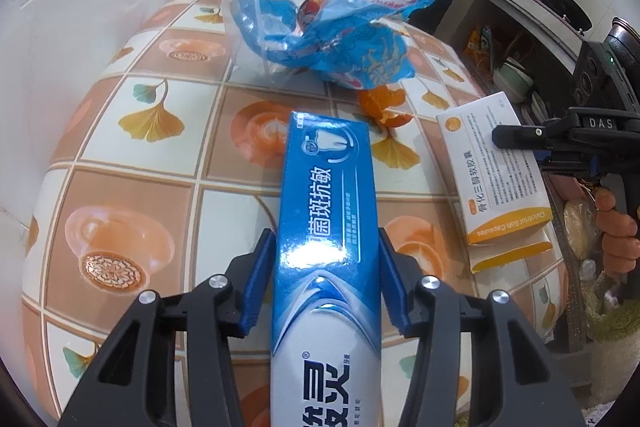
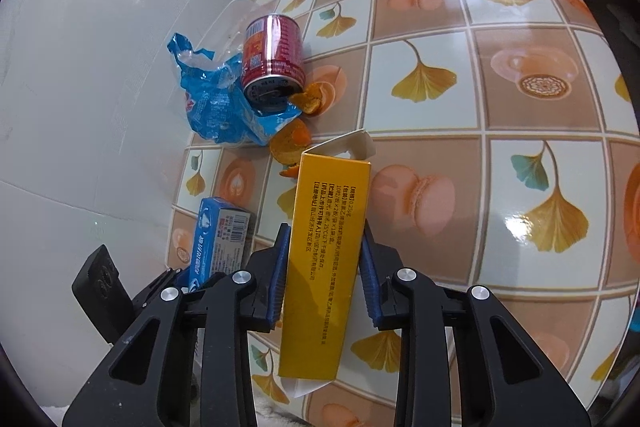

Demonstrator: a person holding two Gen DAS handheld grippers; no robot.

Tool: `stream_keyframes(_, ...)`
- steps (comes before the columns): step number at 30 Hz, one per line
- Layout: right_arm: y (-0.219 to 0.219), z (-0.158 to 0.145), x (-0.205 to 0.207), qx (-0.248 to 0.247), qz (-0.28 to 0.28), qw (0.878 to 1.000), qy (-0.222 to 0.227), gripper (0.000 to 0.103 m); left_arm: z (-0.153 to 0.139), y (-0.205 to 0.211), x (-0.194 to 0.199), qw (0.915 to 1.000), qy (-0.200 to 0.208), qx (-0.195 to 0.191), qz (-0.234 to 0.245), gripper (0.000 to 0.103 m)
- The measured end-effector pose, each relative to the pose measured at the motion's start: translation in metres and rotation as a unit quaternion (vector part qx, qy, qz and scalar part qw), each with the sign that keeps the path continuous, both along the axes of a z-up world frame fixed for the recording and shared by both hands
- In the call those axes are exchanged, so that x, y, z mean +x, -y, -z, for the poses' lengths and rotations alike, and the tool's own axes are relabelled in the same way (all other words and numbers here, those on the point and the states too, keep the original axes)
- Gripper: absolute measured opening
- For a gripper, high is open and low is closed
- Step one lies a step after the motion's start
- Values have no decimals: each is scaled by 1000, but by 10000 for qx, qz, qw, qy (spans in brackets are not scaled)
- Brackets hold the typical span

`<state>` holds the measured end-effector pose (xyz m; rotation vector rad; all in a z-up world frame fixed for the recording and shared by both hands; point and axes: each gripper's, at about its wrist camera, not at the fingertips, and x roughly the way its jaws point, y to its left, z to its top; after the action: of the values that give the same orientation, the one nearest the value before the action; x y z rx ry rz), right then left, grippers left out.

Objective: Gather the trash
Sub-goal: 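Lift the yellow box with the right gripper while left holds the toothpaste box, then carry both boxes over the blue wastebasket with both grippers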

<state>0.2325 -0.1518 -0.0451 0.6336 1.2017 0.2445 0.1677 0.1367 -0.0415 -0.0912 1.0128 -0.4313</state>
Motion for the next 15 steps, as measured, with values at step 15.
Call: stream_keyframes(15, 37, -38, -47, 429, 446, 9959, 660, 29, -58, 30, -29, 9955, 766, -315, 450, 48)
